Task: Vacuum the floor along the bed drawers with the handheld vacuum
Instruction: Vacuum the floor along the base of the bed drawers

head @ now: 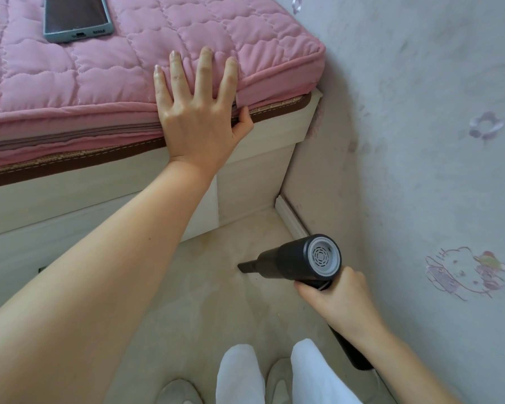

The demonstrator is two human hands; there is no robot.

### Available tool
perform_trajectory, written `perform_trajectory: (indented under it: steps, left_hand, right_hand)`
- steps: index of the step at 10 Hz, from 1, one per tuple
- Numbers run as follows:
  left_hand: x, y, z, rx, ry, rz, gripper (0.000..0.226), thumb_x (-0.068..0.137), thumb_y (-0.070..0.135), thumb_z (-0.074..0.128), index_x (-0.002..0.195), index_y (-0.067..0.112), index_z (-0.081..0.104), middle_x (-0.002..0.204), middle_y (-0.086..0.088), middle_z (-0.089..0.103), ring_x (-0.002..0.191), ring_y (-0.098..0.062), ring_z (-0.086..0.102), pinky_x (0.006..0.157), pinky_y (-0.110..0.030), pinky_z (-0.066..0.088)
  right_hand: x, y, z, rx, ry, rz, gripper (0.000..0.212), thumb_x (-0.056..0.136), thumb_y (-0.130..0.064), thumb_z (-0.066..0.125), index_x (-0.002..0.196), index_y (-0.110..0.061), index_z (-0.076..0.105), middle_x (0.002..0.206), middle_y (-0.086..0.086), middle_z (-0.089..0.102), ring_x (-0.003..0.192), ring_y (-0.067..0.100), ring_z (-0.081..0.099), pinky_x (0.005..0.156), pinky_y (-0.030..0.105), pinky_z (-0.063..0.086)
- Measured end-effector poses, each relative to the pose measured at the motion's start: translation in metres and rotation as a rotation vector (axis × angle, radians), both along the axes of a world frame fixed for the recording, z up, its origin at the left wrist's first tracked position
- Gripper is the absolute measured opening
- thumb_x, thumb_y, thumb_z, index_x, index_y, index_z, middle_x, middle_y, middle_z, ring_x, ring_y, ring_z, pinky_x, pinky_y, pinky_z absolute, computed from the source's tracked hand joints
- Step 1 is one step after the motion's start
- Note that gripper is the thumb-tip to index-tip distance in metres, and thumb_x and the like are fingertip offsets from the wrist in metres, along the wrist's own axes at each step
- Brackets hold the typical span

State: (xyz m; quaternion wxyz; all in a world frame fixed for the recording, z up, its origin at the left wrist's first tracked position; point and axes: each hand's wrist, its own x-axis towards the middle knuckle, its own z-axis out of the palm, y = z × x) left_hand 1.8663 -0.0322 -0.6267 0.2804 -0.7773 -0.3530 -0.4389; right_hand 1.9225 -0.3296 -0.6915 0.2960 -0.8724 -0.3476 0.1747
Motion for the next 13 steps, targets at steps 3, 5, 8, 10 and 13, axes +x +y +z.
perform_trajectory:
  steps: [3, 5, 8, 10, 13]
  left_hand:
    - [0.0, -0.001, 0.0, 0.001, -0.014, 0.005, 0.049, 0.095, 0.044, 0.045, 0.137, 0.022, 0.06, 0.138, -0.012, 0.061, 0.125, -0.049, 0.056, 0.103, -0.065, 0.045]
    - [0.003, -0.006, 0.0, -0.038, -0.033, 0.025, 0.049, 0.095, 0.043, 0.045, 0.137, 0.023, 0.059, 0.139, -0.011, 0.061, 0.127, -0.049, 0.055, 0.104, -0.065, 0.043]
    - [0.005, -0.009, -0.001, -0.053, -0.041, 0.042, 0.048, 0.094, 0.04, 0.047, 0.138, 0.023, 0.058, 0.14, -0.011, 0.06, 0.128, -0.049, 0.053, 0.105, -0.066, 0.042]
    - [0.004, -0.01, -0.002, -0.094, -0.053, 0.027, 0.049, 0.094, 0.04, 0.047, 0.139, 0.023, 0.057, 0.142, -0.011, 0.058, 0.13, -0.049, 0.051, 0.107, -0.066, 0.039]
    - [0.005, -0.01, -0.001, -0.072, -0.053, 0.043, 0.047, 0.094, 0.039, 0.047, 0.137, 0.024, 0.059, 0.14, -0.011, 0.06, 0.129, -0.048, 0.053, 0.106, -0.065, 0.041]
  right_hand:
    - [0.011, -0.003, 0.004, -0.043, -0.027, -0.007, 0.029, 0.065, -0.038, 0.067, 0.065, -0.013, 0.052, 0.055, 0.004, 0.057, 0.061, 0.023, 0.054, 0.054, 0.033, 0.048]
    - [0.03, -0.008, 0.008, -0.116, -0.064, -0.073, 0.032, 0.062, -0.046, 0.063, 0.067, -0.014, 0.057, 0.059, 0.002, 0.061, 0.067, 0.028, 0.06, 0.057, 0.033, 0.049]
    - [0.026, -0.017, 0.011, -0.121, -0.004, 0.028, 0.034, 0.061, -0.045, 0.064, 0.061, -0.014, 0.051, 0.052, 0.003, 0.056, 0.06, 0.024, 0.056, 0.053, 0.034, 0.048]
    - [0.031, -0.023, 0.012, -0.15, -0.031, 0.039, 0.034, 0.06, -0.048, 0.062, 0.062, -0.016, 0.051, 0.054, 0.0, 0.057, 0.06, 0.022, 0.058, 0.053, 0.032, 0.048]
    - [0.047, -0.029, 0.011, -0.176, -0.093, -0.091, 0.034, 0.061, -0.048, 0.064, 0.066, -0.015, 0.058, 0.06, 0.001, 0.062, 0.067, 0.027, 0.06, 0.057, 0.032, 0.049]
